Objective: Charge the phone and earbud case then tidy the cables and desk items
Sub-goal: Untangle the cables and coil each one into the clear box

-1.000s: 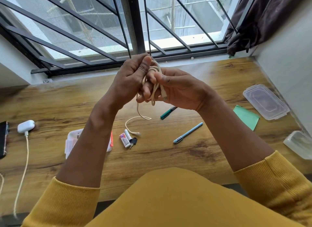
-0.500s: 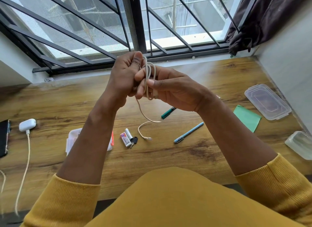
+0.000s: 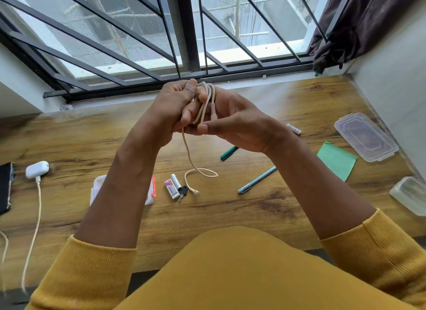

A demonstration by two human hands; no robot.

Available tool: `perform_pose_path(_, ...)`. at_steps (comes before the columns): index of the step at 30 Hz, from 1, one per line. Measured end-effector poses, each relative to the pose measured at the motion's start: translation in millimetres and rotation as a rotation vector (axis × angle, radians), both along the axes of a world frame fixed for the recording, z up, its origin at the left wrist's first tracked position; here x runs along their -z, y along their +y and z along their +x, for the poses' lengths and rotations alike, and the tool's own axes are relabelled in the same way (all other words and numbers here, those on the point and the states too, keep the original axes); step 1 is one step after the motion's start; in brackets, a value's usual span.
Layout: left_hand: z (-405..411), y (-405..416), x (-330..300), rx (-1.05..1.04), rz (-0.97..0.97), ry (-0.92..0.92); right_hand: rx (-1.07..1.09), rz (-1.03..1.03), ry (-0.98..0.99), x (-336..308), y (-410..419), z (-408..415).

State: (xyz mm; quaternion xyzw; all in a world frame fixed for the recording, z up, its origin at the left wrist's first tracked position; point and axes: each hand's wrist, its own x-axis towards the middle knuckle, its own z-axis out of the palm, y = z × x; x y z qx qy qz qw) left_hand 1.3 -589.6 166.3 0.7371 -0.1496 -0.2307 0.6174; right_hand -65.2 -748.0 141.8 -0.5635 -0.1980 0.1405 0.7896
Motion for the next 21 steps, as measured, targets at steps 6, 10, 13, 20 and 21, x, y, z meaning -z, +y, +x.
perform_pose_path(6,-1.0,1.3,4.6,0.0,-0.007,-0.033,0.022,0.013,0.007,-0.4,-1.9,-0.1)
perform_pose_path(10,-1.3,3.3,4.6,0.014,0.063,-0.172,0.083,0.021,0.038,2.6,-3.8,-0.5)
perform_pose_path(13,-0.5,5.4,4.7,0.066,0.056,-0.289,0.109,0.05,0.047,3.3,-5.0,-0.5)
perform_pose_path(20,2.7,15.6,-0.7,0.337,0.006,-0.114,0.143,0.116,0.09,1.2,-14.9,1.6)
perform_pose_path(21,3.5,15.6,1.1,0.368,0.03,-0.141,0.148,0.124,0.105,1.5,-16.2,1.6)
